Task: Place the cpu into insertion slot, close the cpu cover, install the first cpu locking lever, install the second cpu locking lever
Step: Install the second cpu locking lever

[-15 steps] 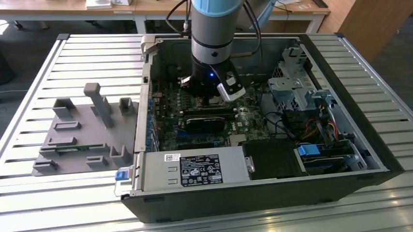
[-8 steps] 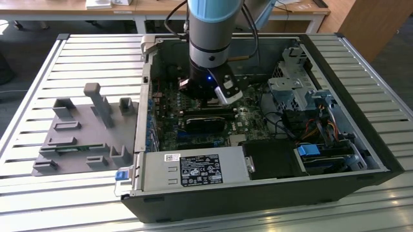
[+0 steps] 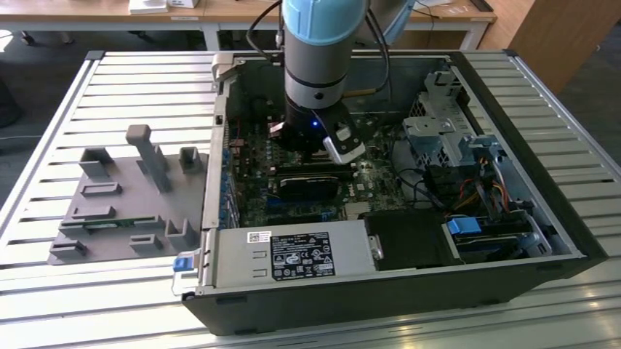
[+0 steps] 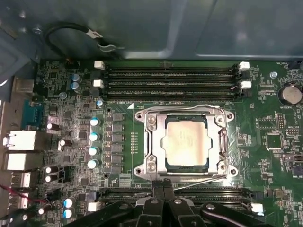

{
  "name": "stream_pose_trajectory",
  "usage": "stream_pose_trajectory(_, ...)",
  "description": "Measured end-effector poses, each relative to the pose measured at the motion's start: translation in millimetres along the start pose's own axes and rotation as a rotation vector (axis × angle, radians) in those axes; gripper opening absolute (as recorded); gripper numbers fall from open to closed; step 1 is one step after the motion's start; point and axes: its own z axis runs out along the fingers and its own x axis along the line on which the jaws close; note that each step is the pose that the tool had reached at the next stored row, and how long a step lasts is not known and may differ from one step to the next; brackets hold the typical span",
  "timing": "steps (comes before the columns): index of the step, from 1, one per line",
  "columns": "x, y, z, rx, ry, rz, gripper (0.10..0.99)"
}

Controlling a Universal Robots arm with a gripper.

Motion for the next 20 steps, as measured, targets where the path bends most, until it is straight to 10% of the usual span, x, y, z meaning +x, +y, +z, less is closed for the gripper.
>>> stream_pose_trajectory(8,6.7,-7.8,-0.6,-0.045,0.0008,0.000,0.106)
stream_pose_trajectory(20,9.1,-11.4,10.5,-0.087,0.0013,0.001,0.106)
